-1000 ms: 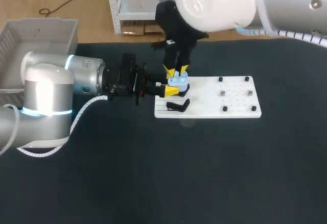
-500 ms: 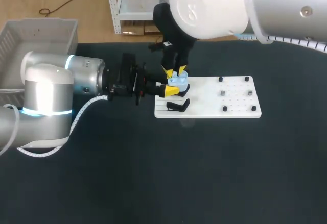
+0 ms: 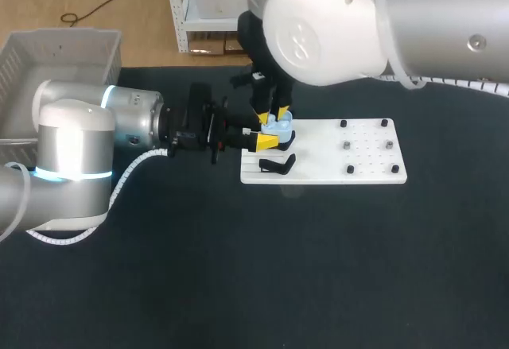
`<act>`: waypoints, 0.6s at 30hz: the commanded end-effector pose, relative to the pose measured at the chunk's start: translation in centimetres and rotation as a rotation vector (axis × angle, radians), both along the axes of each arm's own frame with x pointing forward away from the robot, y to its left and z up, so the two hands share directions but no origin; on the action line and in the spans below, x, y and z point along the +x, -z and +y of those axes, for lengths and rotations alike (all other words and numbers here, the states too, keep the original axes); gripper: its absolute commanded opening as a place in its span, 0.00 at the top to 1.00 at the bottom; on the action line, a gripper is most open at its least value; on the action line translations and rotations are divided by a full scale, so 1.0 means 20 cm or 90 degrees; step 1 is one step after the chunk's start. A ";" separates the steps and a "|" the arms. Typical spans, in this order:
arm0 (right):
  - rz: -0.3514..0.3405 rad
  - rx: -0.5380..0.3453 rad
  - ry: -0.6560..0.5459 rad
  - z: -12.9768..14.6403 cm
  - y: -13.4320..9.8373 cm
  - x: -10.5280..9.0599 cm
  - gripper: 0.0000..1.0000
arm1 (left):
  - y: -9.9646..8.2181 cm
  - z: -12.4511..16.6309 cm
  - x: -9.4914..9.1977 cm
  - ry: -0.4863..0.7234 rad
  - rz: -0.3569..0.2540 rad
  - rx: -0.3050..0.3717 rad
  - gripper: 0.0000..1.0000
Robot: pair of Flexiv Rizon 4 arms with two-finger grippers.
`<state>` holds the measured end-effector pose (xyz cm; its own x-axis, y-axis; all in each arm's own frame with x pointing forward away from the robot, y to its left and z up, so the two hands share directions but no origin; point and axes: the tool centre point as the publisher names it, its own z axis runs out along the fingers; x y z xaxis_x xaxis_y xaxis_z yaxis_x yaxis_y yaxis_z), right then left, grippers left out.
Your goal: Pick up each earbud case from the left stands, insert the matching earbuds, close the lid, and place the case in the box.
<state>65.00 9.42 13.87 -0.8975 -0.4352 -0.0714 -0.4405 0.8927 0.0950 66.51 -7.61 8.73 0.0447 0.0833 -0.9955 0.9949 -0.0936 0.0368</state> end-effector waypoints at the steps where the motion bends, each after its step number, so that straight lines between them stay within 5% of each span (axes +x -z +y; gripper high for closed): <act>1: -0.005 0.002 0.003 -0.01 0.01 -0.01 1.00 | 0.00 0.00 0.00 -0.001 0.000 0.001 1.00; 18: 0.000 0.010 0.011 -0.02 0.03 0.04 1.00 | 0.00 0.00 0.00 -0.001 0.000 0.001 1.00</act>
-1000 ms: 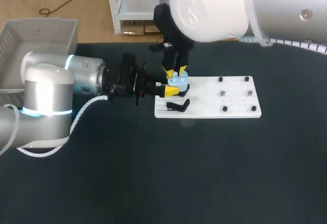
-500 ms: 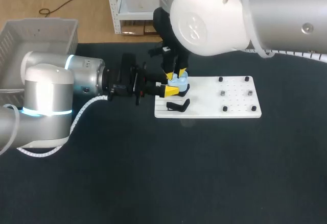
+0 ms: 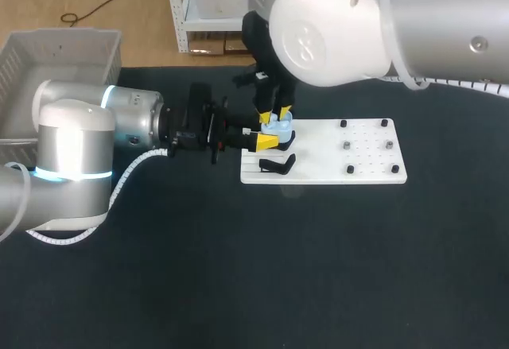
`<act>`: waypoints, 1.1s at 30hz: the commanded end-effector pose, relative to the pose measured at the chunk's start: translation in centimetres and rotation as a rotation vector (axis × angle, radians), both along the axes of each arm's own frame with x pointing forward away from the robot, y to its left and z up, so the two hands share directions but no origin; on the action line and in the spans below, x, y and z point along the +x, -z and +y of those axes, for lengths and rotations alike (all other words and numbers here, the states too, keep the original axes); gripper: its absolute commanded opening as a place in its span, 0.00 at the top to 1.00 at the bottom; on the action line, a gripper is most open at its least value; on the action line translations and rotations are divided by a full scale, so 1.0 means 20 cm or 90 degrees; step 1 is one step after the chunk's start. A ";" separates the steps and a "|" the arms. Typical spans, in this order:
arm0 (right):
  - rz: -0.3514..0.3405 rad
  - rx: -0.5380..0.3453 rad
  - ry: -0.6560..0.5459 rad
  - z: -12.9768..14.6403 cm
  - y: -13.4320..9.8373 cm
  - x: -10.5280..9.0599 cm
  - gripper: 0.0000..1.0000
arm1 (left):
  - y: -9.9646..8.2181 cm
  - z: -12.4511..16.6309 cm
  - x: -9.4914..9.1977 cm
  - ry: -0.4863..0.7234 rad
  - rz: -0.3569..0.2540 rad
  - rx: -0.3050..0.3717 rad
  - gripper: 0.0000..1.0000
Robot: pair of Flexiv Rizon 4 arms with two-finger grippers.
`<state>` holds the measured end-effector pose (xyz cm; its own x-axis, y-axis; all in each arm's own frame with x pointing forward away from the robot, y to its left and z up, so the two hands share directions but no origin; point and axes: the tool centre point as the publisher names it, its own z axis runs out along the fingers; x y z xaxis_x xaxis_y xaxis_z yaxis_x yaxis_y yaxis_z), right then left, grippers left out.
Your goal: Pick up each earbud case from the left stands, insert the matching earbuds, close the lid, and place the case in the box.
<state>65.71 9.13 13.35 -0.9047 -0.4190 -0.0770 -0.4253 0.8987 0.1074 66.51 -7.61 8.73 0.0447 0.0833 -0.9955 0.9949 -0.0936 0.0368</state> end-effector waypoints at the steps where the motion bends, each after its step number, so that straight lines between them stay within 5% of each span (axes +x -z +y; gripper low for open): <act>1: 0.000 0.002 0.001 0.00 0.00 0.01 1.00 | 0.00 0.00 0.00 -0.001 0.000 0.001 1.00; 27: 0.025 -0.013 0.003 0.02 0.07 0.07 1.00 | 0.00 0.00 0.00 -0.001 0.000 0.001 1.00; 28: 0.026 -0.015 0.003 0.02 0.07 0.07 0.97 | 0.00 0.00 0.00 -0.001 0.000 0.001 1.00; 32: 0.027 -0.017 0.003 0.02 0.06 0.06 0.20 | 0.00 0.00 0.00 -0.001 0.000 0.001 1.00; 33: 0.026 -0.017 0.003 0.02 0.05 0.05 0.13 | 0.00 0.00 0.00 -0.001 0.000 0.001 1.00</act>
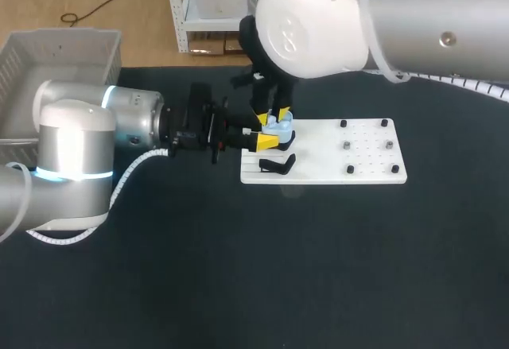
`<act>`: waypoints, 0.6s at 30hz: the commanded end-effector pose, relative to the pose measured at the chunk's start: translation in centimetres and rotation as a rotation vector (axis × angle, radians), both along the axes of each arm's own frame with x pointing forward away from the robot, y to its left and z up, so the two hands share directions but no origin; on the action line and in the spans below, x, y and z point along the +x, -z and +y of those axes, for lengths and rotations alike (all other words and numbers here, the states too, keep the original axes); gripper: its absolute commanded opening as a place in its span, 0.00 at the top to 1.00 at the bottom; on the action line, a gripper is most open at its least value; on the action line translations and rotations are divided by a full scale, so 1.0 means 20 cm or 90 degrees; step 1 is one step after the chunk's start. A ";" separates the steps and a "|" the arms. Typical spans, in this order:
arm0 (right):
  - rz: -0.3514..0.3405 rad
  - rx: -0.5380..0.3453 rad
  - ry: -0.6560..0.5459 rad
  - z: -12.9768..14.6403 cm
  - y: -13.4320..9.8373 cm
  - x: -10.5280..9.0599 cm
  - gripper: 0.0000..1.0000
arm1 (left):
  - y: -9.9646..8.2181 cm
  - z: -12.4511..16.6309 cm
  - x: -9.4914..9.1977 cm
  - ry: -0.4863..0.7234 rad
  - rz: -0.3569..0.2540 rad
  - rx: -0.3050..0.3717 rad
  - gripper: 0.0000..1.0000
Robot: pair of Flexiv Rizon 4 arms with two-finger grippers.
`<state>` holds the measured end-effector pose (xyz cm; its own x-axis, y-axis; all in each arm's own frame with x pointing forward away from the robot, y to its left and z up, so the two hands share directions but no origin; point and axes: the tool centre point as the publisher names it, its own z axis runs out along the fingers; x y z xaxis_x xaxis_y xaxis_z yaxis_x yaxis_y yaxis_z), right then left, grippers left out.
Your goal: Pick up each earbud case from the left stands, insert the matching earbuds, close the lid, and place the case in the box.
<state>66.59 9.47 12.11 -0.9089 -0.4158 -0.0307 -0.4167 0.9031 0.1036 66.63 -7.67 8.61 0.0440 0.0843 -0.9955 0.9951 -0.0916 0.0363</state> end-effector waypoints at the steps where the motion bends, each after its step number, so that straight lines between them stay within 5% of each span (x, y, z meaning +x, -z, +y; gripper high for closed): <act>1: -0.001 -0.003 -0.001 0.00 -0.02 -0.01 0.09 | -0.01 0.00 -0.01 0.000 -0.001 0.001 1.00; 2: -0.002 -0.003 -0.001 0.00 -0.03 -0.02 0.00 | -0.01 0.00 -0.01 0.000 -0.001 0.001 1.00; 10: -0.021 0.017 0.010 -0.04 -0.12 -0.07 0.00 | -0.01 0.00 -0.01 0.000 -0.001 0.001 1.00; 18: -0.031 0.085 0.163 -0.22 -0.16 0.12 0.00 | -0.01 0.00 -0.01 0.000 -0.001 0.001 1.00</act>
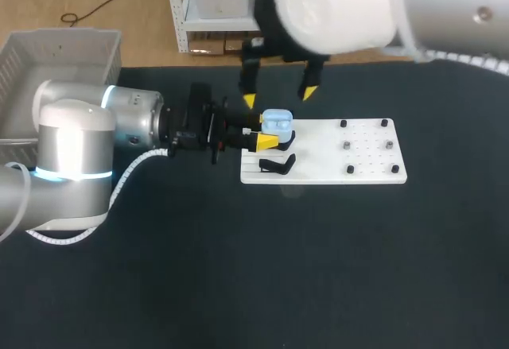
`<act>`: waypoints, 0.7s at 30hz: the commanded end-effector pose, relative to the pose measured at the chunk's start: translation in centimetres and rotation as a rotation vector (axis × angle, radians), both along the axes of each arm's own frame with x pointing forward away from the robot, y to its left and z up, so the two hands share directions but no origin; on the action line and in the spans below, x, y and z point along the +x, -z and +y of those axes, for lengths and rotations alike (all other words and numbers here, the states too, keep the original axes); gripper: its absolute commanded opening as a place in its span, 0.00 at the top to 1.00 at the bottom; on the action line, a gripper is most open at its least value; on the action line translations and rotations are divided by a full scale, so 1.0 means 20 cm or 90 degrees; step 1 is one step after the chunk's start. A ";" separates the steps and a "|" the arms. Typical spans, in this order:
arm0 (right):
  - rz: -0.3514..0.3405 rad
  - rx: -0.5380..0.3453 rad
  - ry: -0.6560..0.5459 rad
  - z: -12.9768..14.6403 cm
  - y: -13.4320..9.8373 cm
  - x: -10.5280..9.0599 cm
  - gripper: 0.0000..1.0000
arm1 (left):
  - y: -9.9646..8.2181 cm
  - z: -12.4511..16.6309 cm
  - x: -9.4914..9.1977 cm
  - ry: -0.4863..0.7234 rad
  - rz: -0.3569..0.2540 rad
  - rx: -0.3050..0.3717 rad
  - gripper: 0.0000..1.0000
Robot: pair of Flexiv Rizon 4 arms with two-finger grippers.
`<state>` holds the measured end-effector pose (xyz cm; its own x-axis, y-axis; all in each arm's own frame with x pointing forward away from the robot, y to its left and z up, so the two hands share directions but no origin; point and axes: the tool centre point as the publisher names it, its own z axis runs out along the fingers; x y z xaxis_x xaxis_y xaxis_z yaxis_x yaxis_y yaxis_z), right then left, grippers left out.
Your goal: Pick up each earbud case from the left stands, insert the matching earbuds, close the lid, and place the case in the box.
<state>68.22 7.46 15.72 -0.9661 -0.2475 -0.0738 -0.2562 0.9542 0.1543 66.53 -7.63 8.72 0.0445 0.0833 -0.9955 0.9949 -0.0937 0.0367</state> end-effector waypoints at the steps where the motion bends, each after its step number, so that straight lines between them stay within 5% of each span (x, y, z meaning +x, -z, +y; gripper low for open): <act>1: -0.017 0.054 0.072 -0.14 0.02 0.06 0.00 | 0.00 0.00 0.00 -0.001 0.000 0.001 1.00; 12: 0.033 0.068 0.171 -0.21 0.15 0.29 0.00 | 0.00 0.00 0.00 -0.001 0.000 0.001 1.00; 21: 0.083 0.050 0.158 -0.18 0.27 0.28 0.00 | 0.00 0.00 0.00 -0.001 0.000 0.001 1.00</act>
<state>73.04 3.37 10.47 -0.9999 0.0131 -0.0030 0.0119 0.9678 0.2513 66.52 -7.63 8.72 0.0445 0.0834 -0.9955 0.9949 -0.0937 0.0366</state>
